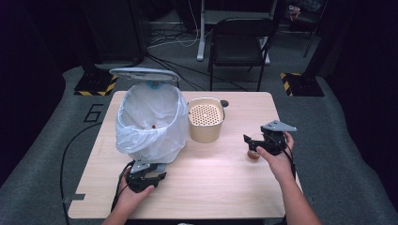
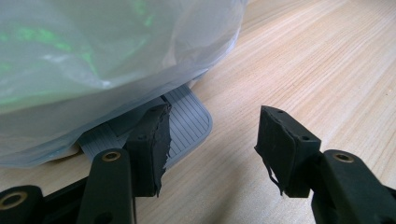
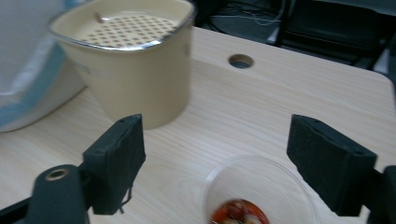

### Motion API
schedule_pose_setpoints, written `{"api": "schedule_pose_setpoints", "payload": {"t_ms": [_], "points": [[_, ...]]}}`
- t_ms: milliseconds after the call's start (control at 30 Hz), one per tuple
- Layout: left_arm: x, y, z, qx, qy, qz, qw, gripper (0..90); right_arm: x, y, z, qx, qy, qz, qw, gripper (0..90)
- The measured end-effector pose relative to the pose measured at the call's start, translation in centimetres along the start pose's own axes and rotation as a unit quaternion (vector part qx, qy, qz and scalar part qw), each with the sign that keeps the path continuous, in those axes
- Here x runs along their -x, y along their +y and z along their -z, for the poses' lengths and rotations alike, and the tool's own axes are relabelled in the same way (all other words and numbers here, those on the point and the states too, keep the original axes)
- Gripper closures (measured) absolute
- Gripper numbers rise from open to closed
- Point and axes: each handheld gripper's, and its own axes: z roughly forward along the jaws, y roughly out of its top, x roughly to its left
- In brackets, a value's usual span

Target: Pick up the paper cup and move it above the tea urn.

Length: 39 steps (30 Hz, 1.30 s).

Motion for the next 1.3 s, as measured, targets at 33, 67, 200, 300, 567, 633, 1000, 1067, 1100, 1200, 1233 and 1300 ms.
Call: {"api": "schedule_pose_setpoints", "payload": {"t_ms": [33, 67, 200, 300, 567, 633, 1000, 1067, 1100, 1200, 1233, 1300], "points": [[0.0, 0.0, 0.0, 0.000, 0.000, 0.001, 1.0000, 44.2, -0.5, 0.3, -0.2, -0.001, 0.007, 0.005, 1.0000, 21.6], [0.0, 0.0, 0.0, 0.000, 0.000, 0.000, 1.0000, 44.1, -0.9, 0.7, -0.5, -0.002, 0.013, 0.012, 0.9998, 23.3], [0.0, 0.0, 0.0, 0.000, 0.000, 0.000, 1.0000, 44.2, -2.5, 1.8, -2.0, -0.001, 0.043, 0.029, 0.9987, 28.3], [0.0, 0.0, 0.0, 0.001, -0.001, 0.001, 1.0000, 44.2, -3.6, 2.6, -3.3, -0.005, 0.063, 0.035, 0.9974, 32.1], [0.0, 0.0, 0.0, 0.001, -0.001, 0.000, 1.0000, 44.2, -5.8, 4.2, -6.2, -0.011, 0.100, 0.047, 0.9938, 41.1], [-0.1, 0.0, 0.0, 0.001, -0.001, -0.001, 1.0000, 44.2, -6.3, 4.8, -6.5, -0.011, 0.104, 0.048, 0.9934, 41.7], [-0.1, 0.0, 0.1, -0.003, -0.002, 0.000, 1.0000, 44.7, -7.5, 6.5, -9.8, -0.036, 0.104, 0.060, 0.9921, 48.4], [-0.1, 0.0, 0.1, -0.003, -0.003, 0.000, 1.0000, 44.6, -7.5, 6.6, -10.2, -0.038, 0.103, 0.062, 0.9920, 50.5], [-0.1, 0.0, 0.1, -0.003, -0.002, 0.000, 1.0000, 44.7, -7.5, 6.5, -10.4, -0.041, 0.103, 0.064, 0.9918, 52.0], [-0.1, 0.0, 0.1, -0.003, -0.002, 0.000, 1.0000, 44.7, -7.6, 6.5, -10.7, -0.043, 0.115, 0.071, 0.9899, 55.3], [-0.1, 0.0, 0.1, -0.003, -0.002, 0.000, 1.0000, 44.7, -7.7, 6.4, -10.7, -0.044, 0.117, 0.073, 0.9894, 56.9], [-0.1, 0.0, 0.1, -0.003, -0.002, 0.000, 1.0000, 44.6, -8.0, 6.4, -10.8, -0.044, 0.124, 0.078, 0.9883, 59.6]]}}
